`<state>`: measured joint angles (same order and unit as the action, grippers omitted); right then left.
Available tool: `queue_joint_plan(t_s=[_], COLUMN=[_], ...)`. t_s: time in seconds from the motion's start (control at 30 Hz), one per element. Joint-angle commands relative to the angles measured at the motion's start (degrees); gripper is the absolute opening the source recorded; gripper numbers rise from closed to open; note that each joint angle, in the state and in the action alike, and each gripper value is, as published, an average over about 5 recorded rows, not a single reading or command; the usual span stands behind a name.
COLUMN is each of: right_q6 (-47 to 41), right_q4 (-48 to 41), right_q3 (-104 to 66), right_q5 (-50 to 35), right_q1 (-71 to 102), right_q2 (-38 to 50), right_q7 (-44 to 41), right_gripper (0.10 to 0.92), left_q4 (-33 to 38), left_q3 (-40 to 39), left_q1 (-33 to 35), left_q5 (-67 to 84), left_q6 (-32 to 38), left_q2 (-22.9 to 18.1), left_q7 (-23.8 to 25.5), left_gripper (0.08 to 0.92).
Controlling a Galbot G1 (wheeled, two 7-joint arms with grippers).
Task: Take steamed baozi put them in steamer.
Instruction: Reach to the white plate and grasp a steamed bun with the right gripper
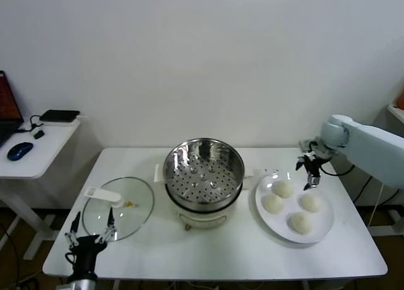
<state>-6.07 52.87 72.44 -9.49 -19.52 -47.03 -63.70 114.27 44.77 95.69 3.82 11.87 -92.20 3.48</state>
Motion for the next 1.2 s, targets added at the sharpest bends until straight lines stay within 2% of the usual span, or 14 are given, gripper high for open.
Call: queue_joint_plan(t_s=[0.03, 0.6, 1.2], right_q6=[1.02, 1.30, 1.42], right_q4=[-6.70, -12.77, -13.69], right_q3=[-2.06, -8.92, -8.62], right_q5=[1.38, 3.78, 4.37], right_q1=[3.39, 9.05, 9.66], right_q2=[-4.41, -8.85, -10.00], right_q7=[-0.66, 0.87, 1.31], right_gripper=[0.823, 0.823, 0.823], left_q4=[-0.41, -1.12, -1.64], left_q3=[-0.01, 0.28, 0.57], left_q1=[-0.09, 0.20, -0.29], left_q5=[-0.10, -2.61, -2.46], left_q6=[-0.15, 0.15, 0.38], left_q2=[0.32, 0.14, 0.13], left_q7=[0.12, 0.30, 0.84], left_gripper=[0.823, 0.823, 0.823])
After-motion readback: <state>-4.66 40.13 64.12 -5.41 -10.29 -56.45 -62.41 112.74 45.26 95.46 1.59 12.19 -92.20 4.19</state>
